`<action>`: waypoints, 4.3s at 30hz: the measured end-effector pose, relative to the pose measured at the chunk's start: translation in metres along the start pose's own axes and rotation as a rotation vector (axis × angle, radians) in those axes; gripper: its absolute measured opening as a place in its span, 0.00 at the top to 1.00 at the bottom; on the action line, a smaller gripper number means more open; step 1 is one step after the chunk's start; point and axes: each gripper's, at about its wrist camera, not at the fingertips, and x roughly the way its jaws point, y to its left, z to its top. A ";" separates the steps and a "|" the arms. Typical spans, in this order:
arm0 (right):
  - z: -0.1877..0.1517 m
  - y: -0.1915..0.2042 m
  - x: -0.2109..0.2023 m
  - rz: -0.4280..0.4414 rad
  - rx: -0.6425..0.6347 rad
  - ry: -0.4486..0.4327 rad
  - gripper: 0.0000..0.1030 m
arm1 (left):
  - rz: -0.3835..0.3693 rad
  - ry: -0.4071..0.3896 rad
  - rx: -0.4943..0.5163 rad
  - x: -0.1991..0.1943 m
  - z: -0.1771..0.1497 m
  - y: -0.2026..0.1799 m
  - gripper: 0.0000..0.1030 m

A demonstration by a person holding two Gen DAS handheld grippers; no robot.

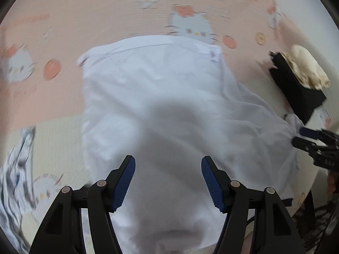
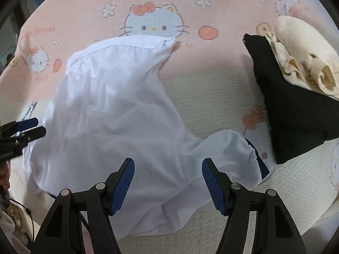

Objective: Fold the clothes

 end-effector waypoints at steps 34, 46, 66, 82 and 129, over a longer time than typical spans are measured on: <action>-0.072 -0.096 0.008 0.297 0.684 -0.033 0.32 | -0.126 -0.073 -0.661 -0.019 -0.109 0.122 0.40; -0.068 -0.116 0.021 0.454 0.843 -0.100 0.31 | -0.330 -0.100 -0.962 -0.016 -0.130 0.116 0.39; -0.013 -0.059 0.032 -0.050 0.424 -0.140 0.68 | -0.259 -0.175 -0.968 0.007 -0.108 0.118 0.89; -0.002 -0.034 0.012 -0.299 0.184 -0.093 0.94 | 0.112 -0.227 -0.672 -0.035 -0.085 0.143 0.92; -0.030 -0.048 -0.012 -0.262 0.198 -0.026 0.39 | 0.102 -0.151 -0.715 -0.066 -0.111 0.181 0.51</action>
